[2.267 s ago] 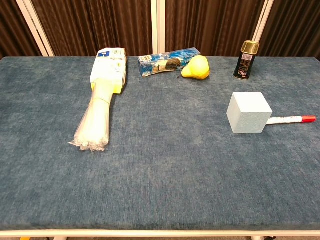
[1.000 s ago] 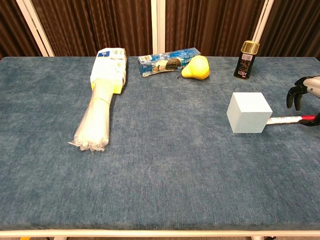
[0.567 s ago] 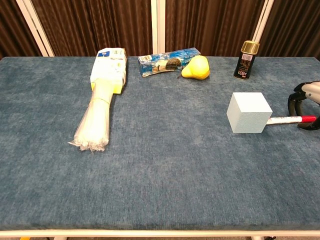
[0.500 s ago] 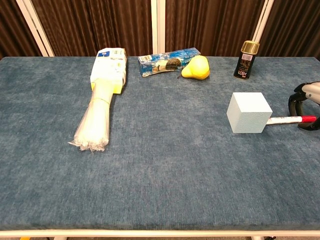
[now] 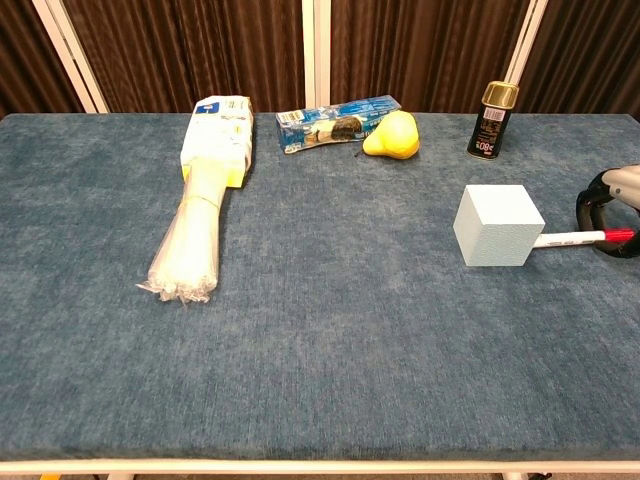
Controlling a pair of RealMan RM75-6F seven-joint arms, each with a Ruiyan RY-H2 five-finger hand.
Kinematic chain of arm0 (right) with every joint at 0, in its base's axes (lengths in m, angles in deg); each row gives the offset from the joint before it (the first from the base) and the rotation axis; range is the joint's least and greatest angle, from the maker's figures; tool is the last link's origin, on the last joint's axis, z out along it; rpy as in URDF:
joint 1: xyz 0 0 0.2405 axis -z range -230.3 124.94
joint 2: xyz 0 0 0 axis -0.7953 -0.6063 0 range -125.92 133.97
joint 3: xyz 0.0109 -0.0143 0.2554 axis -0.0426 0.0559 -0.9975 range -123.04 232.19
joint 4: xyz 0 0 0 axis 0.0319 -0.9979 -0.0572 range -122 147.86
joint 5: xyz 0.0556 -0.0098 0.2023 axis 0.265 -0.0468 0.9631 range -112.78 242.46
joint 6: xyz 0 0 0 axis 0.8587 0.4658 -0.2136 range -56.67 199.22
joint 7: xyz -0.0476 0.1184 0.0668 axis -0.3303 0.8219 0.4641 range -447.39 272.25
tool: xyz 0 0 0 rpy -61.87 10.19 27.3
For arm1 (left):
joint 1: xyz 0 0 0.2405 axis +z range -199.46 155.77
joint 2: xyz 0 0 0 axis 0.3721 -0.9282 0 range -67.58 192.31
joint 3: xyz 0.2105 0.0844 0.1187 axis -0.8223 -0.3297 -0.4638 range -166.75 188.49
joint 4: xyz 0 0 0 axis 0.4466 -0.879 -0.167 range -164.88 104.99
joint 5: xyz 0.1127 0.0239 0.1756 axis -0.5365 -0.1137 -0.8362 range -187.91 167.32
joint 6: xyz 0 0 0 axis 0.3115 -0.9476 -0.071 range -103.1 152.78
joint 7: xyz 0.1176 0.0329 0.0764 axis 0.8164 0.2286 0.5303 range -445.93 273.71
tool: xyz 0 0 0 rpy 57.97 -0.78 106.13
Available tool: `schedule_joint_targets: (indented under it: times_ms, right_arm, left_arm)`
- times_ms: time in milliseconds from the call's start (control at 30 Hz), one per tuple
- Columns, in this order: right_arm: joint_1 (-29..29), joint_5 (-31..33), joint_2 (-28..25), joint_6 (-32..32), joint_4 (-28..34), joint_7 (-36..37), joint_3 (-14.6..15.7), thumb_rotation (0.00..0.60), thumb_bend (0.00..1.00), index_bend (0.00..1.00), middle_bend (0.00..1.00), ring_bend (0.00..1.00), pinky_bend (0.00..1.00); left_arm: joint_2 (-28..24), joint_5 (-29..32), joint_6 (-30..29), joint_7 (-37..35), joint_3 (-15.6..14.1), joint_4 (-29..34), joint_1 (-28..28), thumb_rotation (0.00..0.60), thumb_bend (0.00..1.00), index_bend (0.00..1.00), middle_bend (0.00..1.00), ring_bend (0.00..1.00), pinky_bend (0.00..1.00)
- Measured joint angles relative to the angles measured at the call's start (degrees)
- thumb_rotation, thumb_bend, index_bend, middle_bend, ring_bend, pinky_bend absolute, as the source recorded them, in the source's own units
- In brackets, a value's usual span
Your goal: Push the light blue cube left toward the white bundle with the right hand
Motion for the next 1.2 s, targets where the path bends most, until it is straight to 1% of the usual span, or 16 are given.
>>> schedule_joint_targets:
  times_ms: [267,433,800,1033,1200]
  right_arm:
    - [0.87,-0.48,-3.47,2.14,3.63,1.28,0.07,0.6,0.36,0.59,0.51,0.16,0.15]
    - [0.49,0.25,-4.01,1.15,4.94,1.05,-0.19,0.6,0.36,0.59,0.51,0.16,0.15]
    - [-3.76,3.82,0.02,-2.96,8.19,-3.57,-2.51,0.6,0.36,0.6,0.52,0.16,0.15]
    - [-6.86,6.93,3.46,-4.77,10.22,-9.2,-4.07,0.6,0.36,0.6,0.52,0.16,0.15]
    - [-7.68,8.62,3.81,-4.91,12.67,-11.73,-4.31,0.6,0.36,0.62,0.52,0.16,0.15]
  left_arm:
    - [-0.04,-0.59,-0.17,0.4,0.2,0.3,-0.24,0.6,0.05,0.17,0.14,0.07,0.13]
    - [-0.13,-0.67,-0.19,0.67,0.29,0.48,-0.31,0.6,0.05,0.17,0.14,0.07,0.13]
    - [0.09,-0.47,-0.44,-0.26,0.32,-0.29,0.01,0.6,0.05,0.17,0.14,0.07,0.13]
    - [0.48,-0.05,-0.06,-1.42,0.45,-1.64,-0.01,0.6,0.05,0.17,0.14,0.07,0.13]
    - [0.65,-0.13,0.04,-2.05,0.47,-2.17,-0.07,0.6,0.05,0.17,0.14,0.07,0.13]
